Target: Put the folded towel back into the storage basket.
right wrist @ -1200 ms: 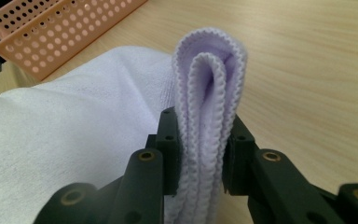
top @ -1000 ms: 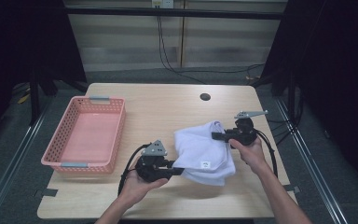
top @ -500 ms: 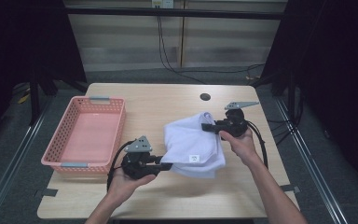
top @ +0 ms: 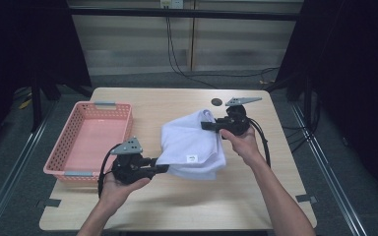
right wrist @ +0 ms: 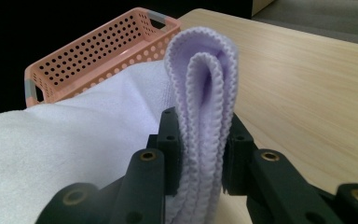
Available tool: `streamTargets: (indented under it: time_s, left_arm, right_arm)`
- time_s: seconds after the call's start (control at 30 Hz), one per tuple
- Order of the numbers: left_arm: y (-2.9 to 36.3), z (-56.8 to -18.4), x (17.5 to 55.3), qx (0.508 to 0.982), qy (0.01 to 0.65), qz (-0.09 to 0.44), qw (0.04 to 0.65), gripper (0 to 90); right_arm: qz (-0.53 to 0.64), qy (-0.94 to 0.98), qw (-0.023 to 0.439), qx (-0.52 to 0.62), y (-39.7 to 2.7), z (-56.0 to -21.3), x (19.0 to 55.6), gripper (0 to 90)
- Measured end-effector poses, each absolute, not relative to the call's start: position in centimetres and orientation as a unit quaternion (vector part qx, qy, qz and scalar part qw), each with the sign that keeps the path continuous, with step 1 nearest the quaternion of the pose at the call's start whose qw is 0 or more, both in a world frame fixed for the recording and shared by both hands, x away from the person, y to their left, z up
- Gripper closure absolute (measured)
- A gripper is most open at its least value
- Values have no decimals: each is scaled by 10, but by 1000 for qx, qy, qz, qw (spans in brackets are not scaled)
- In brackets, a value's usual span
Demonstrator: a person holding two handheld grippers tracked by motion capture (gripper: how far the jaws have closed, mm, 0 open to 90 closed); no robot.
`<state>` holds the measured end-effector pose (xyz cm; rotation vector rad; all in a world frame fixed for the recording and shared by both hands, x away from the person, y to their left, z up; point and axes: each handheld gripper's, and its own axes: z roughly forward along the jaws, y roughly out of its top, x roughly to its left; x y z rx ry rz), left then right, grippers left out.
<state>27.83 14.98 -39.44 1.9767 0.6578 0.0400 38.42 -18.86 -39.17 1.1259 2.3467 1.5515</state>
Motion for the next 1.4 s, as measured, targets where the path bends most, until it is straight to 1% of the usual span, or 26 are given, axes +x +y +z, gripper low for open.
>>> streamTargets:
  time_s: [0.3,1.1,1.33,1.4]
  left_arm:
    - [175,-380,280,810,282,35,514,711]
    - [247,-363,285,773,322,60,543,712]
    - [277,-363,288,751,354,63,554,712]
    - [284,-362,288,748,362,75,551,713]
  right_arm:
    - [520,776,48,354,-162,-380,398,735]
    - [538,780,34,317,-85,-348,430,735]
    - [536,785,31,310,-56,-342,439,735]
    - [536,786,28,308,-46,-342,442,736]
